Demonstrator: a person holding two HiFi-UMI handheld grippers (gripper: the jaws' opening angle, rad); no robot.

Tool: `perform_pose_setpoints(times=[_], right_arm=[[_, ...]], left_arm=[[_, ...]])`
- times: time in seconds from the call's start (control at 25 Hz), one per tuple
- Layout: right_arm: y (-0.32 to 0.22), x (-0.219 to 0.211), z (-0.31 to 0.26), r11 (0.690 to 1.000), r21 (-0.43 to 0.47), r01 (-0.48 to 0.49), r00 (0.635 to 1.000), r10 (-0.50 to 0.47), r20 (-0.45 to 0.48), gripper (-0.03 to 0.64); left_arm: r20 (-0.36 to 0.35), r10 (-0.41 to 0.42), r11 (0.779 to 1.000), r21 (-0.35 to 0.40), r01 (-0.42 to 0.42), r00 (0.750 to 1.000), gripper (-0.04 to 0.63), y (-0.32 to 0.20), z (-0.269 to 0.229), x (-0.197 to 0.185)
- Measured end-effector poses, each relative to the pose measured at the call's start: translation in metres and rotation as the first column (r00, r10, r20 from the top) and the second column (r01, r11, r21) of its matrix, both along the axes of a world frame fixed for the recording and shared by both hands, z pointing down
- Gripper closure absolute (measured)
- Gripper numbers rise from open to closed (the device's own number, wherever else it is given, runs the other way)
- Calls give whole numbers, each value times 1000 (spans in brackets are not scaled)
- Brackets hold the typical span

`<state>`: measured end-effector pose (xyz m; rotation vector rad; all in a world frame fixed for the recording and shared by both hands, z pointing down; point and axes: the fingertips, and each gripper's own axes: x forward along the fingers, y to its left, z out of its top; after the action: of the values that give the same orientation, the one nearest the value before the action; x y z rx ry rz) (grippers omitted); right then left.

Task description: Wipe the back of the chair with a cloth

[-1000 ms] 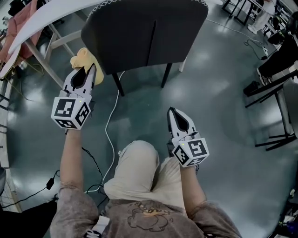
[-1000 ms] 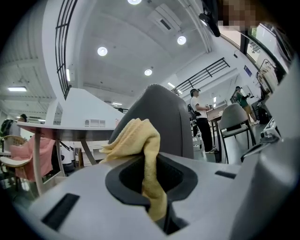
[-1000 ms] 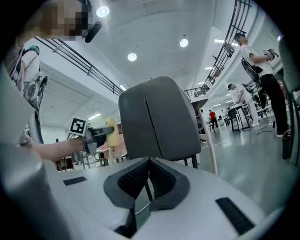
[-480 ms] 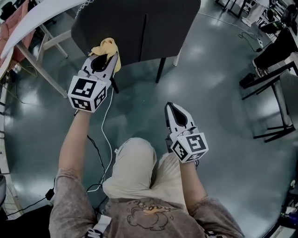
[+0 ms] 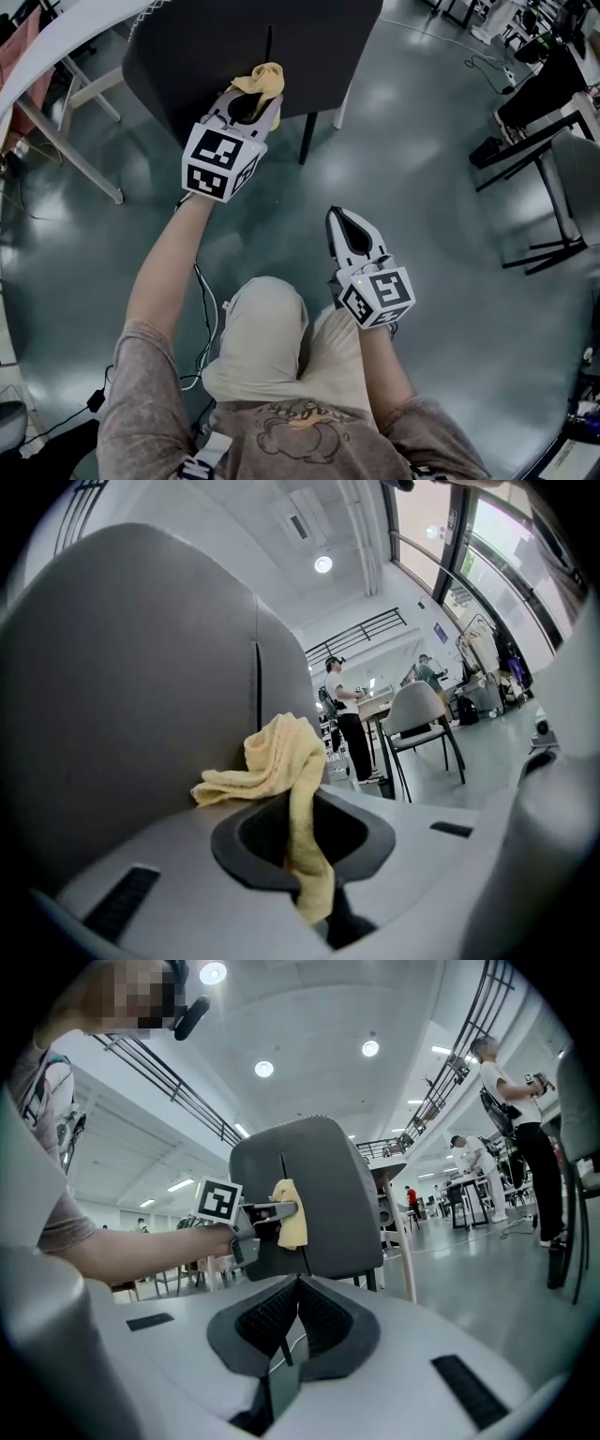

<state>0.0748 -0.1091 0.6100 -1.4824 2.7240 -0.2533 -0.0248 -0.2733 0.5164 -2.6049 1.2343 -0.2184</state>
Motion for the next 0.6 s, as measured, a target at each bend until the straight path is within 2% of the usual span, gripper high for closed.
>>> perform_pose_setpoints(times=[0.6], right_arm=[[6, 28, 15, 998, -12, -69, 998, 69, -5, 592]], left_arm=[[-14, 90, 995, -37, -90, 996, 545, -41, 28, 96]])
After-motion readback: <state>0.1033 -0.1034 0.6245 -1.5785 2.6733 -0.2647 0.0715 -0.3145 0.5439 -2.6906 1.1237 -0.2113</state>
